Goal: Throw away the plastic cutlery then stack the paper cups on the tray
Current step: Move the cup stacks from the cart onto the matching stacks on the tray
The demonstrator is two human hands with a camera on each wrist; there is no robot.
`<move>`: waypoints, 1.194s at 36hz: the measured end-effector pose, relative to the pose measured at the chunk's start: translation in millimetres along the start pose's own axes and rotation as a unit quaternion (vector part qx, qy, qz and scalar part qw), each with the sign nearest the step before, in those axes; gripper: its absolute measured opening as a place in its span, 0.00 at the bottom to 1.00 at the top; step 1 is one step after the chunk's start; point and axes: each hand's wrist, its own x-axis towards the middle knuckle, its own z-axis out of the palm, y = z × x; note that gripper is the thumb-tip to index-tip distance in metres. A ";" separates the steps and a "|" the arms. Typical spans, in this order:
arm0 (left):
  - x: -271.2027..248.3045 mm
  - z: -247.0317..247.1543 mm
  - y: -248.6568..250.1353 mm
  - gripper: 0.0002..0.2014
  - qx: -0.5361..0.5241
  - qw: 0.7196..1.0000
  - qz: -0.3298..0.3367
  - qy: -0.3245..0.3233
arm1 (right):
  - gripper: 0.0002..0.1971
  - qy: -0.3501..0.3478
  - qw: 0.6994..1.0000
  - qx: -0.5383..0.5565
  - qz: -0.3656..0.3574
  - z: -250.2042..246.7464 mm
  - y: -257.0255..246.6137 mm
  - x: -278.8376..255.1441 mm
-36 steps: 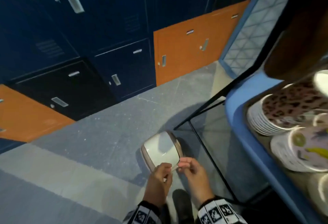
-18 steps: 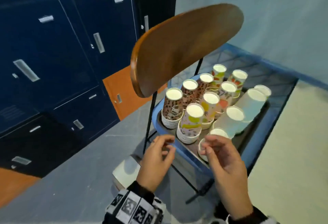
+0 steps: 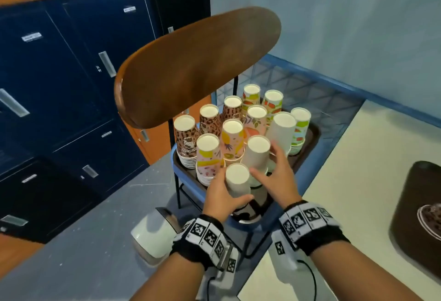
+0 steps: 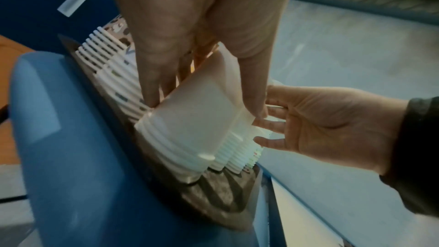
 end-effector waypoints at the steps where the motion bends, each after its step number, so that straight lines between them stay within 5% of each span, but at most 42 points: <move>1: 0.6 1.8 -2.1 0.40 0.002 1.000 -0.009 0.005 | 0.40 -0.007 1.000 -0.003 0.000 1.5 1.7 0.7; 11: 6.8 0.3 -14.4 0.40 0.037 0.998 -0.038 -0.024 | 0.35 0.003 1.000 -0.019 -0.014 16.7 13.3 5.3; 20: 6.3 -12.3 -14.1 0.38 0.024 1.000 0.017 -0.008 | 0.41 -0.019 0.990 -0.001 0.136 21.9 18.6 -6.6; 26: 8.4 -23.9 -8.1 0.41 0.009 0.999 0.033 -0.034 | 0.42 0.006 0.990 -0.016 0.140 15.9 9.4 -12.7; 39: 2.9 6.3 36.3 0.41 -0.067 0.983 0.102 -0.134 | 0.47 0.209 0.947 0.126 0.206 -41.9 -4.6 -72.1; 43: -5.3 28.9 54.5 0.40 -0.069 0.977 0.123 -0.158 | 0.36 0.257 0.936 0.138 0.197 -68.8 -9.8 -96.2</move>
